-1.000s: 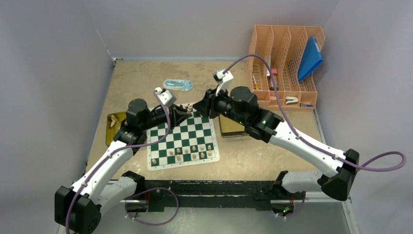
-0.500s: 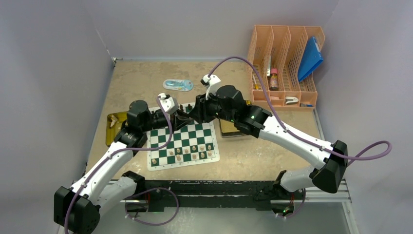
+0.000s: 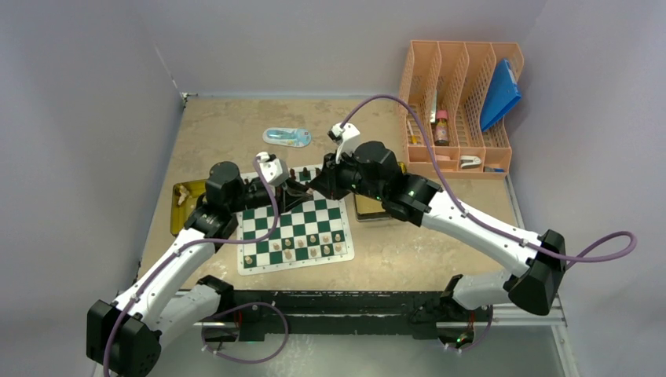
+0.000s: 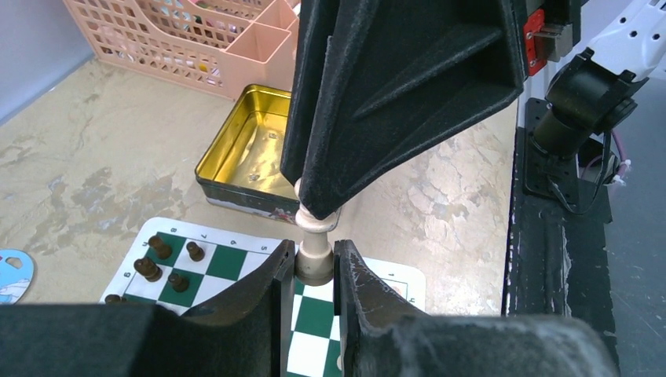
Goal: Set up the chess pieces on the board
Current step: Place the chess piece on the chessboard.
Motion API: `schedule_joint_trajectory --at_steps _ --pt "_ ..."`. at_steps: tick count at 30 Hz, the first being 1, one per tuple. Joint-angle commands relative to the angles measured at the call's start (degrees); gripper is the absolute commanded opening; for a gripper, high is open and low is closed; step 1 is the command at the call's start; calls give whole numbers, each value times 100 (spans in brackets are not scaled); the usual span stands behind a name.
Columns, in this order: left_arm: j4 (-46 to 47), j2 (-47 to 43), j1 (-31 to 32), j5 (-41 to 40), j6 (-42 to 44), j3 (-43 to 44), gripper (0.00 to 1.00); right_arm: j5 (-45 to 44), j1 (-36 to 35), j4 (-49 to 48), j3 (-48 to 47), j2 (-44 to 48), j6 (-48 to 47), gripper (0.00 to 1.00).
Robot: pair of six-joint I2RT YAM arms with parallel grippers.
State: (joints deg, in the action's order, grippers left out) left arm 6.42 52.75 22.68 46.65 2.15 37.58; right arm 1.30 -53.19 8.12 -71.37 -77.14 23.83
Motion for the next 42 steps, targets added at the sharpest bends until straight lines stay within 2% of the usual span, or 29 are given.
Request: schedule_joint_trajectory --at_steps 1,5,12,15,18,24,26,34,38,42 --pt "-7 -41 17 -97 -22 108 24 64 23 -629 340 410 -158 10" --pt "-127 -190 17 -280 -119 100 38 -238 17 -785 499 492 -295 8" --pt "-874 -579 17 -984 -174 239 50 -287 10 -1157 843 620 -489 6" --pt "-1236 -741 17 -1761 -808 455 56 -212 -9 -1247 981 598 -479 6" --pt "-1785 -821 17 -2605 -1422 885 66 -290 -112 -1276 1041 563 -445 6" --pt "-3223 -791 17 -4301 -2495 1998 72 -614 -573 -1425 1276 394 -412 7" --pt "-3645 -767 17 -4624 -2738 2365 75 -770 -802 -1419 1288 258 -406 7" --pt "-4003 -1238 17 -5109 -3079 3172 86 -740 -1195 -1840 1605 -207 -370 8" --pt "-3299 -1718 17 -4295 -2782 3061 89 -749 -1315 -2134 1842 -366 -497 8" --pt "-3173 -1876 17 -4320 -2874 3069 89 -990 -1483 -2244 1964 -603 -676 8"
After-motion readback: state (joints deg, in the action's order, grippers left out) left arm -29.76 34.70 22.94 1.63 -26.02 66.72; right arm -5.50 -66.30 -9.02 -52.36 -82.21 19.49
